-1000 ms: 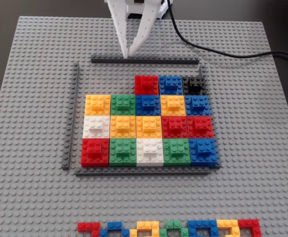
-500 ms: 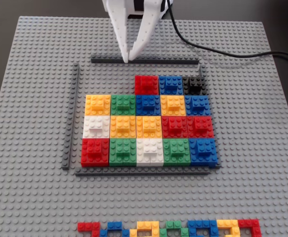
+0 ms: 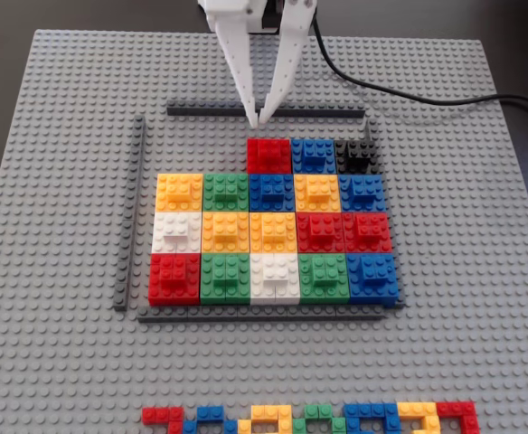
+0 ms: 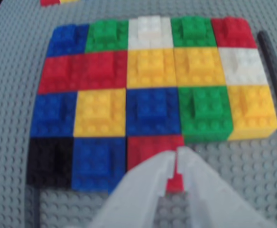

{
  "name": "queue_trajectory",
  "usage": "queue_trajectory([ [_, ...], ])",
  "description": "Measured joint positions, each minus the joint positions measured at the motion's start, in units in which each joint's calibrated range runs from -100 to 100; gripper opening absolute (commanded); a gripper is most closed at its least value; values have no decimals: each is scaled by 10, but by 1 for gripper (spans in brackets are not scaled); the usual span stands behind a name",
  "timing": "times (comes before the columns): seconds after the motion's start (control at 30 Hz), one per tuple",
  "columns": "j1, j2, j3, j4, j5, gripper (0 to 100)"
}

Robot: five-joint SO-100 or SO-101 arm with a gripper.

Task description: Grab the cube and place it into the grid

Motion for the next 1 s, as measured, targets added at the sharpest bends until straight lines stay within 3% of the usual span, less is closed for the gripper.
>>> queue_trajectory([
  [1.0,8,0,0,14,3,0],
])
